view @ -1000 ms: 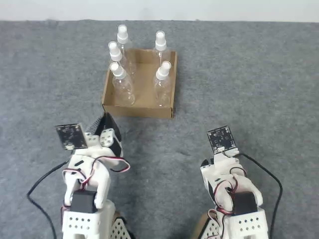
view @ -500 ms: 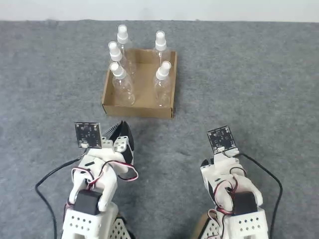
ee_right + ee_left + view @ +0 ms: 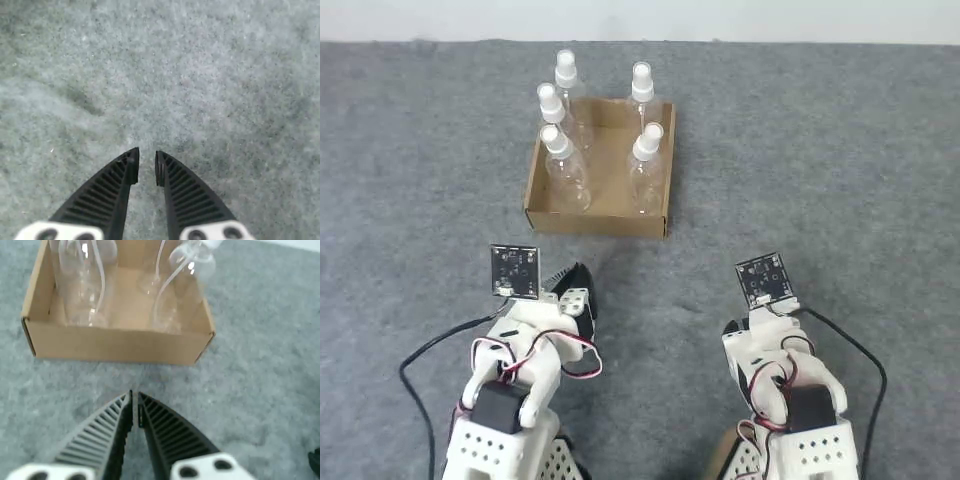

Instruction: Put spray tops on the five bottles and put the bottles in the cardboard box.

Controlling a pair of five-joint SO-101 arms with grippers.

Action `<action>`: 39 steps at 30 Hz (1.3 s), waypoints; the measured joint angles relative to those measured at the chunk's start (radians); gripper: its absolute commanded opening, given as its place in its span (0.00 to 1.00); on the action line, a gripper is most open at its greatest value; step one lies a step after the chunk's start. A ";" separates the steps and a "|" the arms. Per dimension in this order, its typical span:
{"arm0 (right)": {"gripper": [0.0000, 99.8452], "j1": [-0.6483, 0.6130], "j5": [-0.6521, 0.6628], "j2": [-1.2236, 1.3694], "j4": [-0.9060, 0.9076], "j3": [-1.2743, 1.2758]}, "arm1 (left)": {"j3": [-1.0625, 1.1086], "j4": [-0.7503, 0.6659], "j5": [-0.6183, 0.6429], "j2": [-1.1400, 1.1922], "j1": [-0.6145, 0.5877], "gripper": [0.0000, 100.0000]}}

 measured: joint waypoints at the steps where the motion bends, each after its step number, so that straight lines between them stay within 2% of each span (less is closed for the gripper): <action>1: 0.01 0.000 0.000 0.000 0.000 0.000 | 0.000 0.015 0.000 0.000 0.000 0.01; 10: 0.01 0.000 0.000 0.000 0.000 0.000 | 0.000 0.155 -0.002 0.000 -0.011 0.01; 16: 0.01 0.000 0.000 0.000 0.000 0.000 | 0.000 0.161 0.000 0.000 -0.089 0.01; 22: 0.01 0.000 0.000 0.000 0.000 0.000 | 0.000 0.170 0.000 0.000 -0.089 0.01; 29: 0.01 0.000 0.000 0.000 0.000 0.000 | 0.000 0.295 0.000 0.000 -0.100 0.01; 39: 0.01 0.000 0.000 0.000 0.000 0.000 | 0.000 0.299 0.000 0.000 -0.100 0.01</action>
